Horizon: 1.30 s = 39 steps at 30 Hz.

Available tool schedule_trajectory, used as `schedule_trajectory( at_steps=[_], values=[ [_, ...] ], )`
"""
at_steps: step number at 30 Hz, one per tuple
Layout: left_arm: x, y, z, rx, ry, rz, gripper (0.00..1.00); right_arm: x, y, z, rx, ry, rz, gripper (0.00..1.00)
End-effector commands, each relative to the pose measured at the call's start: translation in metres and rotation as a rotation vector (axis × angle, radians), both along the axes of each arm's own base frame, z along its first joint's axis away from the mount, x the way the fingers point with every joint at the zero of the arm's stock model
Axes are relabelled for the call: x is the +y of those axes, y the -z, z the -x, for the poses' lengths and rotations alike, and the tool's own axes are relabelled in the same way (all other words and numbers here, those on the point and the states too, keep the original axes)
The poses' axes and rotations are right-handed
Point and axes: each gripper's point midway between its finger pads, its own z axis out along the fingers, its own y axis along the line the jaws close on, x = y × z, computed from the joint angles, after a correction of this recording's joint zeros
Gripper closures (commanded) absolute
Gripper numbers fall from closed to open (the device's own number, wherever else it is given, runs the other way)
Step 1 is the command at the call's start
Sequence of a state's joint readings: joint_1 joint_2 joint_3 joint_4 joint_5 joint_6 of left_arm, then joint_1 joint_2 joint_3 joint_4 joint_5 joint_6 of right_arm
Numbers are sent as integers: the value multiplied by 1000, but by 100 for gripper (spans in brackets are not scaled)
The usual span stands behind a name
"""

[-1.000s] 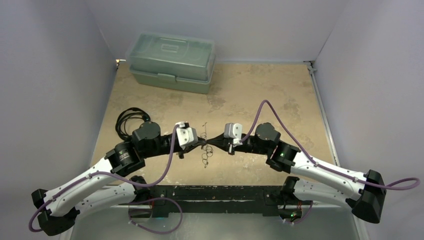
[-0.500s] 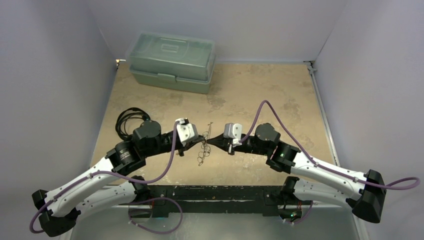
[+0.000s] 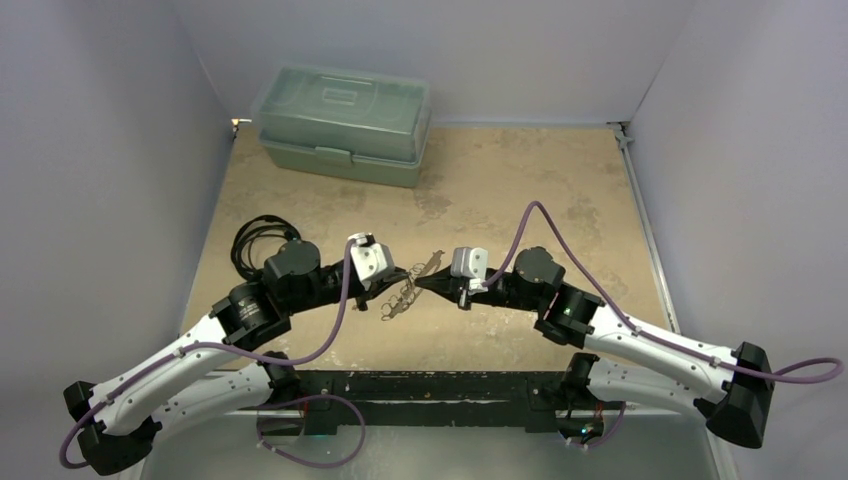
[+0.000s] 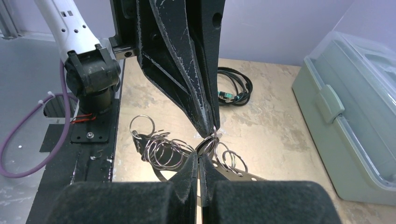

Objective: Put the keys on the keyring

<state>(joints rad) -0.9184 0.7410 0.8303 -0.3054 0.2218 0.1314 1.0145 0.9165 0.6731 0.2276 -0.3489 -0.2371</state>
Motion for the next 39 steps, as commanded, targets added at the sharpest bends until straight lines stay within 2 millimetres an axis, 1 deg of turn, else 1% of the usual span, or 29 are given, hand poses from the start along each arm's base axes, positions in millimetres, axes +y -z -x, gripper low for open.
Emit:
schedule_trajectory(
  at_steps=[1, 14, 20, 23, 25, 27, 28, 35, 39],
  values=[
    [2, -9, -7, -10, -39, 34, 100, -2, -39, 7, -67, -22, -94, 100],
    [1, -4, -7, 21, -39, 32, 100, -4, -42, 9, -79, -24, -110, 100],
    [1, -1, -11, 40, -62, 29, 100, -5, -43, 10, -82, -25, -115, 100],
    [1, -1, -12, 43, -65, 30, 93, -5, -43, 10, -81, -25, -115, 100],
    [2, -2, -13, 41, -73, 33, 82, -5, -43, 10, -83, -26, -115, 100],
    [4, -3, -14, 36, -84, 36, 75, -5, -43, 9, -82, -24, -114, 100],
    [6, -4, -14, 34, -91, 39, 74, -5, -43, 10, -82, -24, -114, 100],
    [14, -15, -12, -13, -102, 66, 73, -5, -42, 10, -81, -25, -112, 100],
    [18, -27, -3, -77, -59, 104, 72, -5, -43, 12, -83, -37, -114, 100]
  ],
)
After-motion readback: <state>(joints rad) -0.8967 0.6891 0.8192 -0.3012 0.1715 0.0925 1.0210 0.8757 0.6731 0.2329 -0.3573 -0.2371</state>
